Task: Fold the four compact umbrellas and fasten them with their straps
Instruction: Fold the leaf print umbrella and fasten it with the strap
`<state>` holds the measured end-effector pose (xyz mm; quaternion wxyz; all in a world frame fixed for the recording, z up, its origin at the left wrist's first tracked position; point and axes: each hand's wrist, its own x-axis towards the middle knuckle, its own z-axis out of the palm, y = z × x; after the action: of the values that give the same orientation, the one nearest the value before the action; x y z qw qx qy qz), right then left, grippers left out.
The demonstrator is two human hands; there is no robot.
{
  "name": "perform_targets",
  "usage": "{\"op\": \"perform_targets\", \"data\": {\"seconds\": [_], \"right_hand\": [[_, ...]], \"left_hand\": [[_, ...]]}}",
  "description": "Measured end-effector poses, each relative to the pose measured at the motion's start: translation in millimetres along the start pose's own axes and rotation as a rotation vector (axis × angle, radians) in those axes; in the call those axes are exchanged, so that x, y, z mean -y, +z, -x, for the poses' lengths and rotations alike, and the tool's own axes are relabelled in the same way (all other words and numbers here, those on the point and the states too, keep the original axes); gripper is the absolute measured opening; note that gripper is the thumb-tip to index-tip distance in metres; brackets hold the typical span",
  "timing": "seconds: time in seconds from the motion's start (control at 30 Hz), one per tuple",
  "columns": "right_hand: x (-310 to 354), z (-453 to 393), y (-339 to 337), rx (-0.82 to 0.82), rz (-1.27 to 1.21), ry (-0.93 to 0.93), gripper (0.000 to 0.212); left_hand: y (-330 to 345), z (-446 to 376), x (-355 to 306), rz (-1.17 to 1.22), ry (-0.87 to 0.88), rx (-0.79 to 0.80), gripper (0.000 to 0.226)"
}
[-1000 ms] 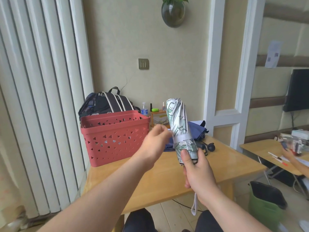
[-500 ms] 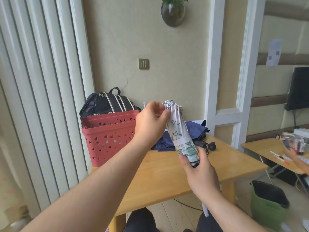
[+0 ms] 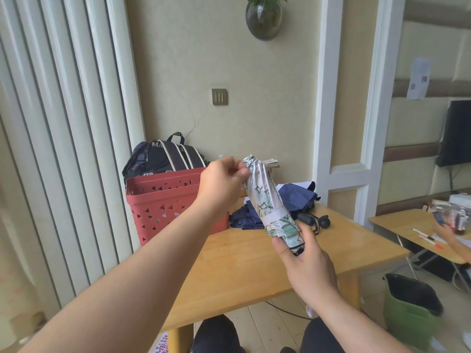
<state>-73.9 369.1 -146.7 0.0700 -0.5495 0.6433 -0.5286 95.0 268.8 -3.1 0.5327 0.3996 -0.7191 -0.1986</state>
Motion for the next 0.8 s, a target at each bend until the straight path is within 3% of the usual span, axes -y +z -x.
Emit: {"op": "perform_targets", "data": {"seconds": [0.1,0.2,0.3,0.37,0.5,0.73,0.8], "right_hand": [[1.2,-1.4,3.1,0.062,-0.054,-0.020,0.039],[0.8,-3.9,8.0,0.148,-0.125,-0.010,0.037],[2.0,-19.4,7.8,0.225,-0.158,-0.021,0.027],[4.5,-38.8,4.4,0.282,-0.089,-0.074,0.026],[15.3,-75.7,7.4,0.382,0.053,-0.166,0.025],[36.2,-132.0,40.7,0.482,0.038,-0.205,0.023],[50.5,-156.2,48.4,0.542,-0.053,-0.155,0.018]], "left_hand": [[0.9,1.2,10.3,0.241,-0.124,0.016,0.017],[6.6,4.5,18.1,0.353,-0.098,-0.050,0.003],[2.1,-1.1,27.0,0.418,-0.077,-0.001,0.039],[-7.4,-10.6,34.9,0.441,-0.075,0.092,0.044],[-22.6,-29.9,47.5,0.402,-0.101,0.037,0.027],[-39.3,-75.3,75.1,0.169,-0.077,-0.039,0.031],[-46.7,-97.2,78.5,-0.015,-0.048,-0.037,0.035]]}}
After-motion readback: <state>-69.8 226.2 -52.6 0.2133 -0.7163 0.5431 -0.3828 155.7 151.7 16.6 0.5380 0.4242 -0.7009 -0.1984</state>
